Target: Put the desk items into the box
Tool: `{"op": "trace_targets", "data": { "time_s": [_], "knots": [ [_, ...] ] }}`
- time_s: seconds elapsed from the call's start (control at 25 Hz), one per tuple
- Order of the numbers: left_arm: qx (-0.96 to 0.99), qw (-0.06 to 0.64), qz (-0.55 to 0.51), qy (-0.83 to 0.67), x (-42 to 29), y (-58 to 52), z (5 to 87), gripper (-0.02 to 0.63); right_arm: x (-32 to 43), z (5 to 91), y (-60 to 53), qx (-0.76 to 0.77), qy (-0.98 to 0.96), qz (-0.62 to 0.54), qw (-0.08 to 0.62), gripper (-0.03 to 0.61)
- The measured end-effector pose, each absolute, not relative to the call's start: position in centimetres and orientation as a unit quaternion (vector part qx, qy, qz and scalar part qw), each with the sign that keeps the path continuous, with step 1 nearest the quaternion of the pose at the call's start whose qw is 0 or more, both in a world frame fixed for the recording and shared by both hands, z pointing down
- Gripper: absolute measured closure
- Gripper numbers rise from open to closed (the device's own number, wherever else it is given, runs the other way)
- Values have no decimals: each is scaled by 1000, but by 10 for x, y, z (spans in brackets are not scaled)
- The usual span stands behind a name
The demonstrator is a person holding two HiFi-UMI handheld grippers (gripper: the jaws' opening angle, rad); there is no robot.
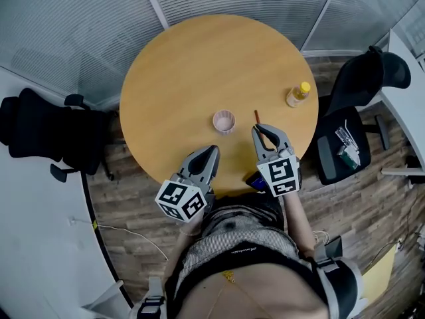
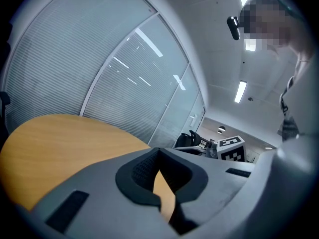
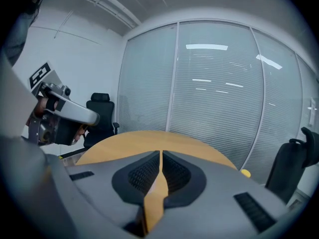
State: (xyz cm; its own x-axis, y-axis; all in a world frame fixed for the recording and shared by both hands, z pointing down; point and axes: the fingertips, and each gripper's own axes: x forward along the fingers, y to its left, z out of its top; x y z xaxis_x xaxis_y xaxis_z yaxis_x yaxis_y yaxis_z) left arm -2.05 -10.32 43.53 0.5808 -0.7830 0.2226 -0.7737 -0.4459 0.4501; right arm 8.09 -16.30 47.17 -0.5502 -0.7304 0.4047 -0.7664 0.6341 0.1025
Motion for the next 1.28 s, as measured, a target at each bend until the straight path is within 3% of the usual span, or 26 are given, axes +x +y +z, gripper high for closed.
{"op": "trace_targets", "data": {
  "time_s": [1.28],
  "knots": [
    [845, 281, 17, -454, -62, -116, 457, 612, 119, 577, -201, 469, -818, 130, 308, 549]
  ]
}}
